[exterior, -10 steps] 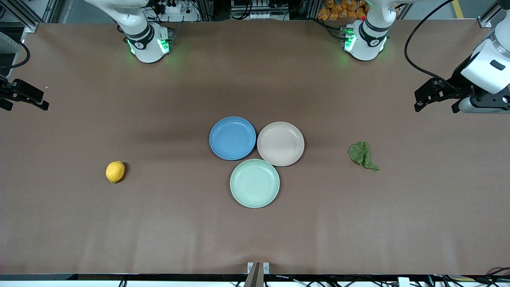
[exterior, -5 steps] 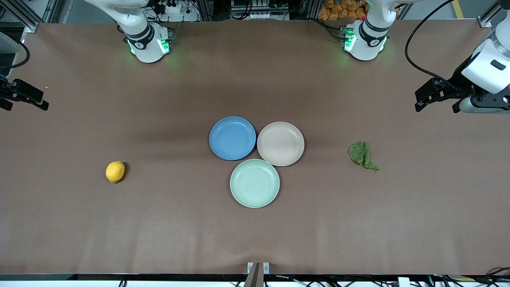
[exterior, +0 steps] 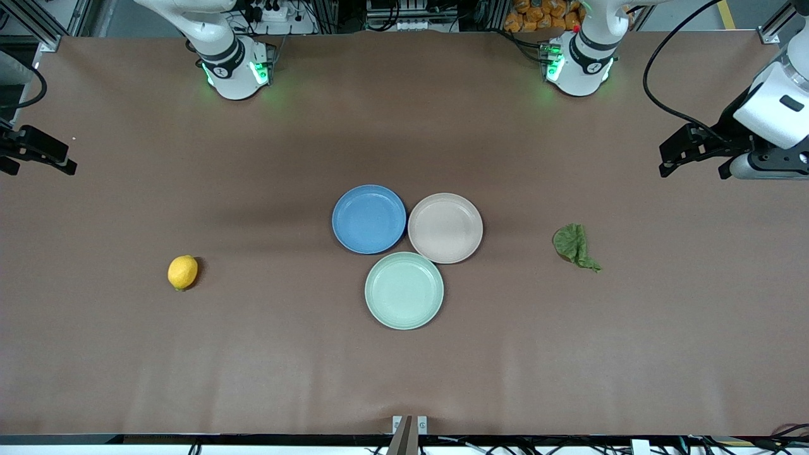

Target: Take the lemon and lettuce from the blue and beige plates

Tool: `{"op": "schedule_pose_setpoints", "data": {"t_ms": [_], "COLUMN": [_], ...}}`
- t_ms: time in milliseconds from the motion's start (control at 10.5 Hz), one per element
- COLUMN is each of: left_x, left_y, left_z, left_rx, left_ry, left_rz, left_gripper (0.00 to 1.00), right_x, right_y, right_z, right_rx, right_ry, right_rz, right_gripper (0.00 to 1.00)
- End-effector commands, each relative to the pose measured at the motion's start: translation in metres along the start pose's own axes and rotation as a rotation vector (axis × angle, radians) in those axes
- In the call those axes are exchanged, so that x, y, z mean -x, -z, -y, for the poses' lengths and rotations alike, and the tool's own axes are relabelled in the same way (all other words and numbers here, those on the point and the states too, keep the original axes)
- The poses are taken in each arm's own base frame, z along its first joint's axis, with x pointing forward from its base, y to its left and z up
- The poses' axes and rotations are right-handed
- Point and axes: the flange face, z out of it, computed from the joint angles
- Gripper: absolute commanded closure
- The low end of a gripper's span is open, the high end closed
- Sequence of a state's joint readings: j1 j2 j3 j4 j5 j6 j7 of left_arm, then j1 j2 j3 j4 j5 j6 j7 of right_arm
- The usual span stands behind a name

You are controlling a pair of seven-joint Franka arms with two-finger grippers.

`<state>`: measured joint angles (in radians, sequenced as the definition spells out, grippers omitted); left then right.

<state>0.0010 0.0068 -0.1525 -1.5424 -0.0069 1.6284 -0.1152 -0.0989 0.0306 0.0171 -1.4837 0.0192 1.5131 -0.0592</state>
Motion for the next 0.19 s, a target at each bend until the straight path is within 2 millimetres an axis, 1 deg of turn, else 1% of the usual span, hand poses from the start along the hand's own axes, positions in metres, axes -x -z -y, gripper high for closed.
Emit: {"op": "schedule_pose_setpoints", "data": {"t_ms": [0,96], "left_x": [0.0055,0.0056], "left_y": [0.0062,0.0062], "left_z": [0.0026,0.0018], "left_rx": [-0.023,-0.023], "left_ry": [-0.012,-0.014], "left_rz": [-0.001,-0.001], "left_gripper": [0.0,0.0], "right_x": [0.0006,0.0006], "right_y": [0.0046,0.0046], "right_z": [-0.0038,-0.003], "right_rx": [0.012,0.012], "right_ry": [-0.016,-0.016], "right_rz": [0.004,0.004], "right_gripper": [0.0,0.0]}}
